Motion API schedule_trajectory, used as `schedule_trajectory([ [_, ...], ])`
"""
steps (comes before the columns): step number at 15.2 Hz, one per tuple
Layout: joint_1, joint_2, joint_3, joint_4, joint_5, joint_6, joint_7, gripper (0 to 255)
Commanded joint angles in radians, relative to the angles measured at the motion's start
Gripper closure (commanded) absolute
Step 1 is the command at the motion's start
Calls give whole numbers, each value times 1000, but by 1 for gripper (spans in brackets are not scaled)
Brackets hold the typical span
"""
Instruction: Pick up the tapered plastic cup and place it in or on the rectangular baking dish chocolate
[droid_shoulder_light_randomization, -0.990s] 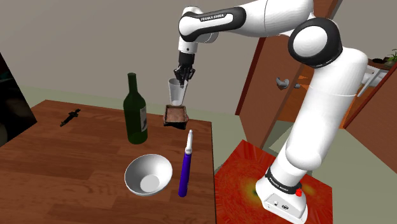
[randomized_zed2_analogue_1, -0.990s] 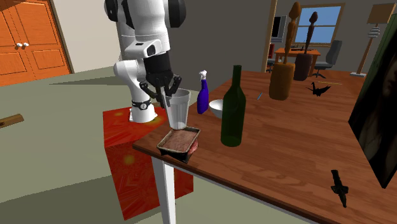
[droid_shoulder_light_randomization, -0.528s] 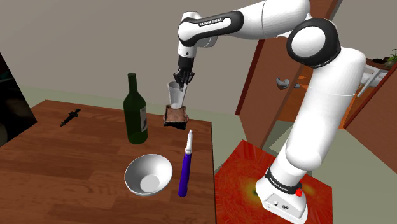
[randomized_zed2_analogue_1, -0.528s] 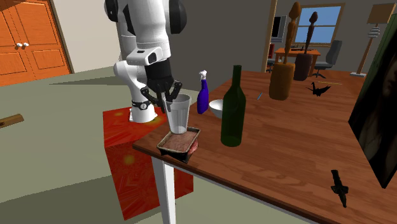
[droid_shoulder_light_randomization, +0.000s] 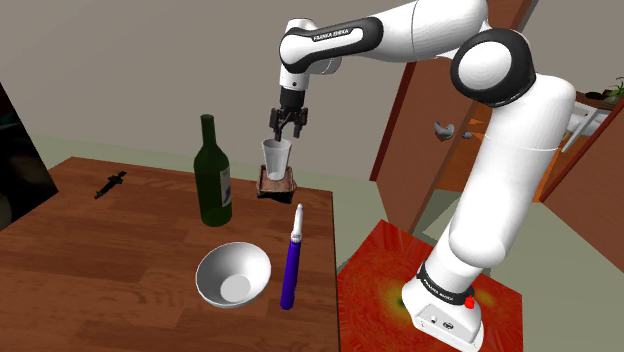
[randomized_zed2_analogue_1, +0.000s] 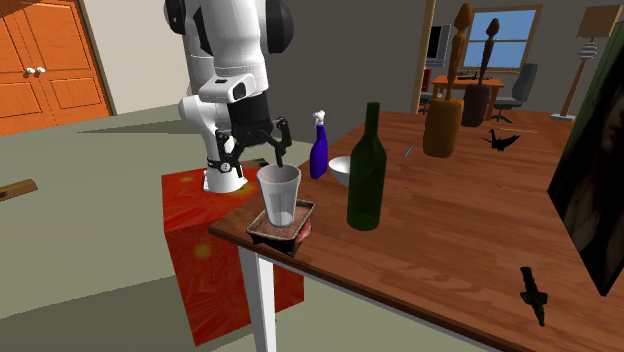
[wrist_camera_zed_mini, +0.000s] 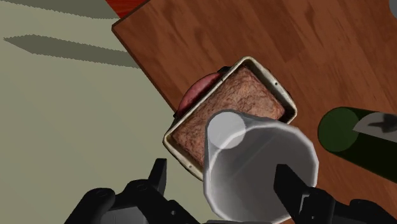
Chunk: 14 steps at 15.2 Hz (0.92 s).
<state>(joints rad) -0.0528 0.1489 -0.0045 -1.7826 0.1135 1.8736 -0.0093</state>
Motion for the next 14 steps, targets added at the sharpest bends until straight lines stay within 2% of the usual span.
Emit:
schedule_trajectory([
  [1,0,0,0,0,0,0,0,0],
  [2,0,0,0,0,0,0,0,0],
  [6,-7,-5,-5,121,-3,-126,3,0],
  [14,-7,-5,-5,121,-3,-126,3,0],
])
